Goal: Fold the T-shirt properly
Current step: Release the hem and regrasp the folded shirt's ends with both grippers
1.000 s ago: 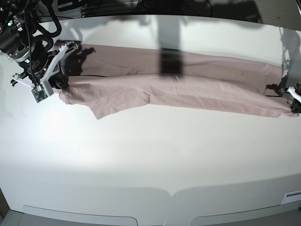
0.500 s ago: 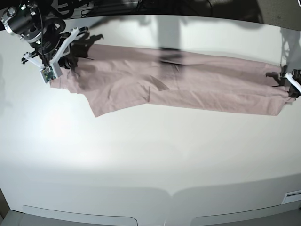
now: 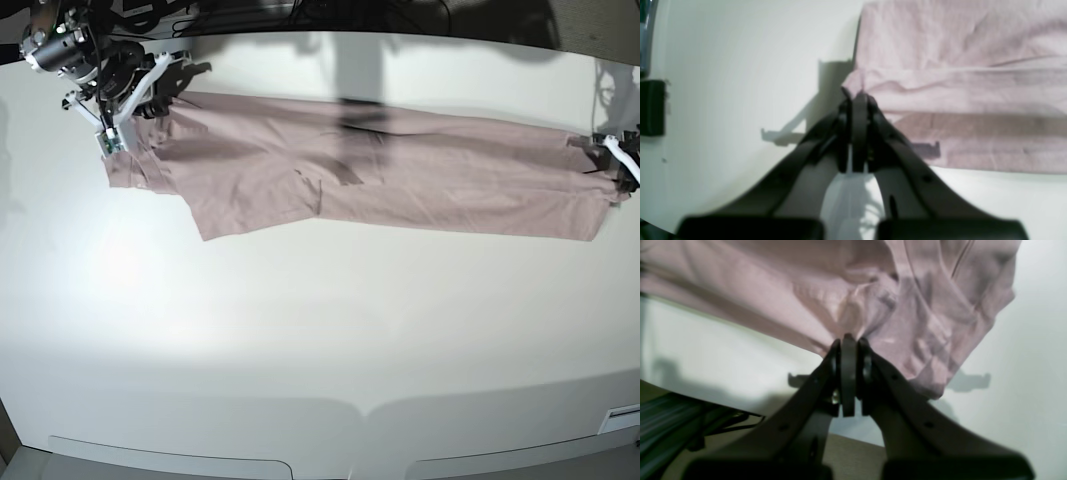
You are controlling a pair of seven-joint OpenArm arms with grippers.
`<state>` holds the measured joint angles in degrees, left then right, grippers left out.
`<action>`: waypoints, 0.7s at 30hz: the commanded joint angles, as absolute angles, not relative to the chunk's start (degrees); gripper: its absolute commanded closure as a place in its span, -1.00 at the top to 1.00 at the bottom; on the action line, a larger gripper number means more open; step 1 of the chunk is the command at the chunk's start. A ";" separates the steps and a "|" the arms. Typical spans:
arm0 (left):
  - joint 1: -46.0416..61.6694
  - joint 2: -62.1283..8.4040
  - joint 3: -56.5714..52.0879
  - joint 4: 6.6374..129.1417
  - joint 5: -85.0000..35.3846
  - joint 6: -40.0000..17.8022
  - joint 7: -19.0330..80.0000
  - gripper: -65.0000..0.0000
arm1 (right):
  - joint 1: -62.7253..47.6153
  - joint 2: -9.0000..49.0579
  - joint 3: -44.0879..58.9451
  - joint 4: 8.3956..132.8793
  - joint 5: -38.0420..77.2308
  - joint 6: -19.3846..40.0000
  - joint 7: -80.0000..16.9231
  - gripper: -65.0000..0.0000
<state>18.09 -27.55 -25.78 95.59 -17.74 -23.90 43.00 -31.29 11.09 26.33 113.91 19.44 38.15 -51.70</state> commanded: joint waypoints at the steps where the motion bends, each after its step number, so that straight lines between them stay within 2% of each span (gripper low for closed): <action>1: 18.02 -28.23 -26.22 96.36 -18.04 -23.51 41.50 -1.00 | -31.07 11.62 26.68 114.06 19.68 38.09 -50.54 -1.00; 7: 18.24 -25.87 -26.22 96.36 -17.78 -23.53 40.36 -1.00 | -30.28 11.79 26.68 110.67 19.66 38.06 -50.54 -1.00; 13: 18.28 -25.89 -26.22 96.36 -9.69 -23.49 38.89 -1.00 | -30.28 13.34 26.68 107.70 19.66 38.00 -50.57 -1.00; 21: 19.11 -25.87 -26.22 96.31 -9.65 -23.40 37.56 -1.00 | -30.28 13.32 26.68 106.96 19.64 37.82 -50.52 -1.00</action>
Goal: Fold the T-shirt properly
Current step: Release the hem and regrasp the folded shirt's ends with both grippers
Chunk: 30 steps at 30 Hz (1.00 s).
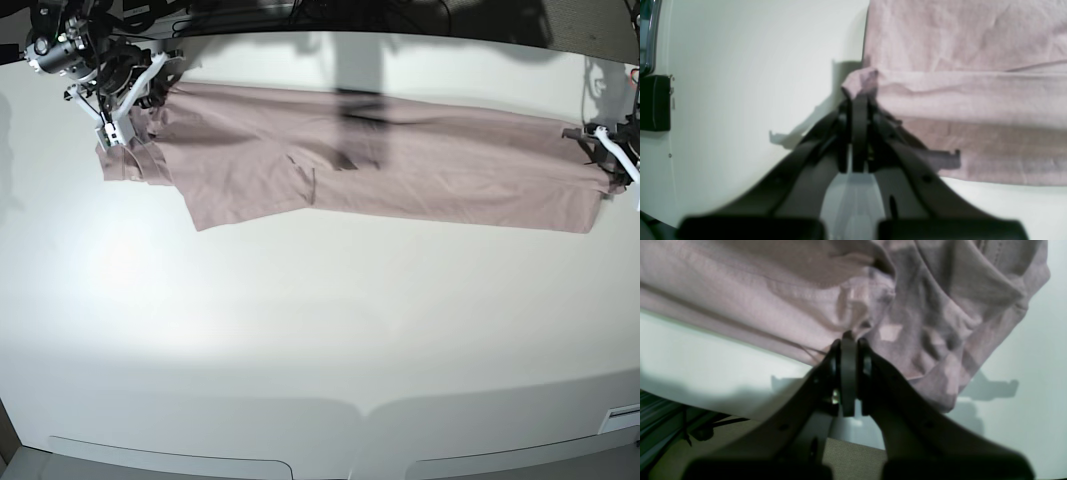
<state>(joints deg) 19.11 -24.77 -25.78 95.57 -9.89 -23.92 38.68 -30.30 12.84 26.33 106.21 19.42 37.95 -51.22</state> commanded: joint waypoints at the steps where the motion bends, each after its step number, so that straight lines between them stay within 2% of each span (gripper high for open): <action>1: 19.46 -25.87 -26.22 96.31 -9.63 -23.40 37.36 -1.00 | -30.28 13.30 26.68 106.96 19.66 37.52 -50.52 -1.00; 6: 21.80 -25.89 -26.22 96.31 -9.56 -23.49 34.13 -1.00 | -30.28 13.30 26.68 106.96 19.68 36.86 -50.52 -1.00; 8: 22.11 -25.87 -26.22 96.31 -9.37 -23.51 32.95 -0.73 | -30.30 13.30 26.68 106.96 19.66 36.86 -50.57 -1.00; 9: 22.09 -25.87 -26.22 96.31 -9.37 -23.49 32.88 -0.59 | -30.30 13.32 26.68 106.96 19.59 36.86 -50.59 -0.90; 11: 22.06 -25.89 -26.22 96.31 -9.37 -23.49 32.91 -0.40 | -30.33 13.30 26.68 106.96 18.02 36.86 -50.59 -0.55; 14: 22.06 -25.89 -26.22 96.31 -8.23 -23.46 32.97 -0.35 | -30.33 13.30 26.68 106.96 13.15 36.84 -50.57 -0.20; 16: 22.06 -25.89 -26.22 96.31 -7.44 -23.44 32.95 -0.35 | -30.33 13.30 26.68 106.96 10.44 35.55 -50.50 -0.11; 21: 21.74 -25.93 -26.22 96.31 -7.46 -22.81 32.91 -0.35 | -30.30 13.34 26.68 106.96 3.84 25.34 -48.18 -0.10; 24: 20.97 -25.91 -26.22 96.31 -7.46 -19.44 32.95 -0.35 | -30.17 13.37 26.68 106.96 0.56 19.99 -46.89 -0.10; 30: 18.33 -25.91 -26.22 96.53 -10.74 -18.61 34.11 -0.35 | -27.35 13.32 26.65 107.02 3.14 19.29 -46.46 -0.10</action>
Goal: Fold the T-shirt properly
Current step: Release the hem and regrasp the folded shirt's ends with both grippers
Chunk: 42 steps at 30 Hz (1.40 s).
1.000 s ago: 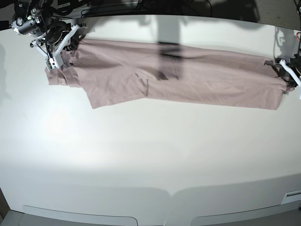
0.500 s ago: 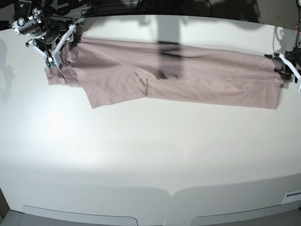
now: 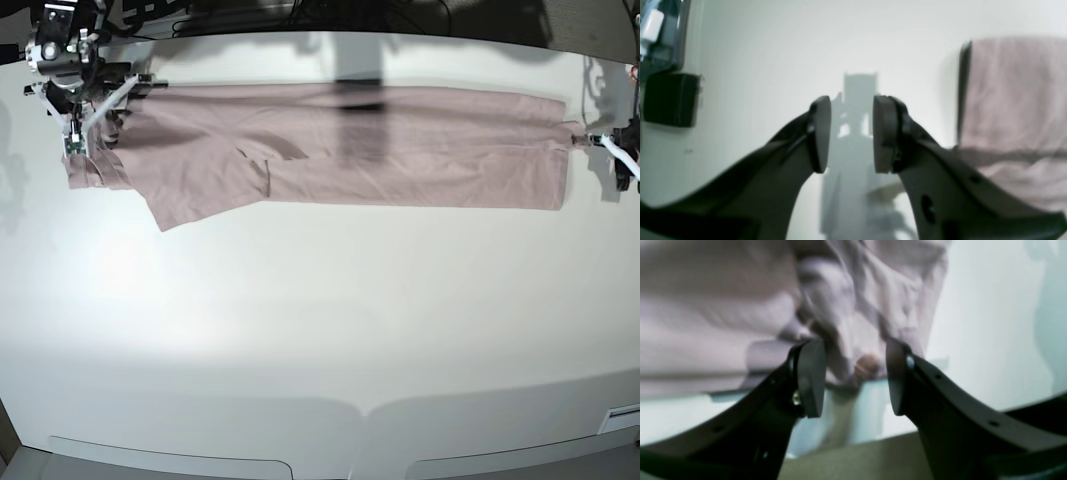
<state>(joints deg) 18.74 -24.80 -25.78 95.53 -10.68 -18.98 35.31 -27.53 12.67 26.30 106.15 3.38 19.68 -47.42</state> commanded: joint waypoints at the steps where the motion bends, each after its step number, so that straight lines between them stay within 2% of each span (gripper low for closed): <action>1: 17.87 -25.91 -26.22 96.68 -12.80 -18.61 35.51 -0.35 | -26.76 13.32 26.65 107.02 3.75 19.31 -46.44 -0.10; 11: 17.47 -25.87 -26.22 107.18 -23.11 -18.63 39.68 -0.35 | -22.83 13.32 26.65 107.39 12.29 27.33 -46.44 -0.10; 18: 19.29 -24.43 -26.20 111.59 -34.15 -18.85 46.68 -0.35 | -20.45 13.32 26.65 107.85 12.75 29.26 -46.30 -0.10; 22: 22.92 -18.63 -26.11 108.49 -33.21 -21.04 44.03 -0.35 | -20.16 13.28 26.61 108.77 19.00 34.24 -46.57 -0.10; 29: 23.92 -11.46 -26.11 105.14 -30.98 -25.78 44.58 -0.39 | -20.21 10.76 26.61 108.75 21.15 36.14 -48.23 -0.10; 35: 24.14 -8.43 -25.63 103.98 -31.55 -26.39 45.56 -0.39 | -20.21 10.28 26.61 108.75 21.23 36.73 -49.56 -0.10; 42: 23.62 -8.47 -18.20 95.83 -26.87 -26.37 41.47 -0.39 | -20.23 10.31 26.61 107.81 20.67 36.73 -50.19 -0.10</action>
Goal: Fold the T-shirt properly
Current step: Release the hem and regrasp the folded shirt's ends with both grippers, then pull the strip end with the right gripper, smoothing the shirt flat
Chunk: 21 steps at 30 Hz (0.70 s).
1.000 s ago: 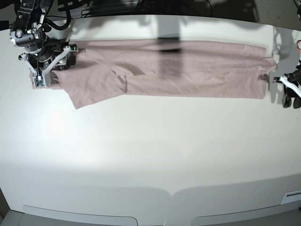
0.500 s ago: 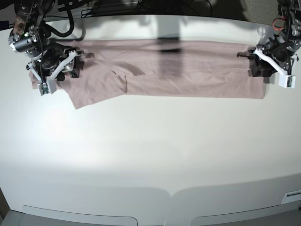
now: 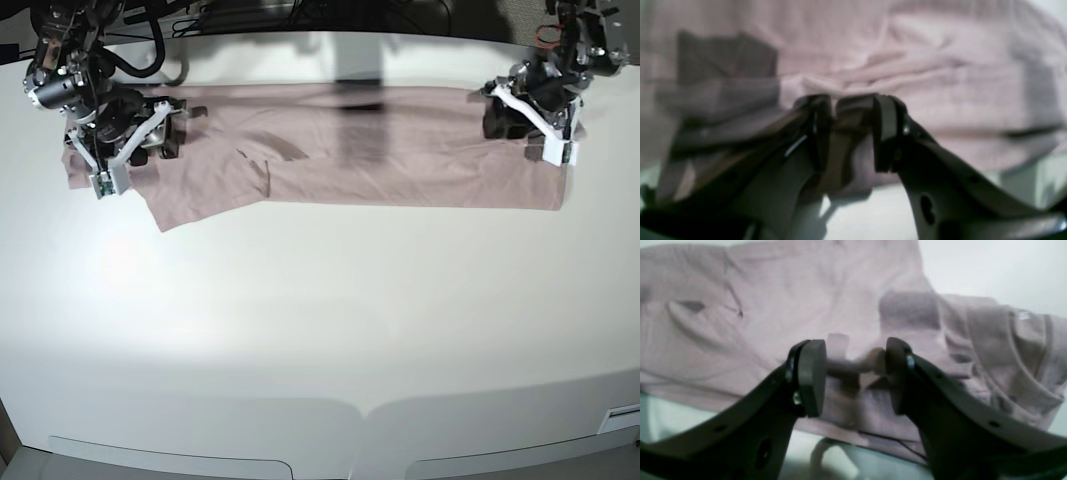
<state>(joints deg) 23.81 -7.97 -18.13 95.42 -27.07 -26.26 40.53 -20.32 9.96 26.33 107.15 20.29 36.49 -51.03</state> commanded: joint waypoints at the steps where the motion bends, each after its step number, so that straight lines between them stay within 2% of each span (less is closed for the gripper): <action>1: 23.44 -8.47 -17.30 94.89 -25.71 -26.37 40.64 -0.39 | -20.18 10.33 26.61 107.18 19.77 36.71 -50.17 -0.10; 9: 22.11 -8.67 -16.12 91.33 -22.87 -26.33 40.18 -0.39 | -19.31 11.97 26.61 94.91 19.20 36.69 -46.89 -0.10; 15: 19.09 -10.24 -16.12 84.84 -19.53 -26.15 38.76 -0.39 | -13.85 12.38 26.20 87.09 20.67 36.84 -47.09 -0.10; 21: 14.83 -13.39 -16.12 75.83 -19.53 -26.13 38.72 -0.39 | -11.16 12.36 19.03 85.47 20.56 37.12 -47.42 -0.10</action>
<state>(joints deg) 13.52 -12.75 -16.03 77.73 -27.16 -31.86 30.20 -10.79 12.25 19.22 85.54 21.12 36.67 -44.71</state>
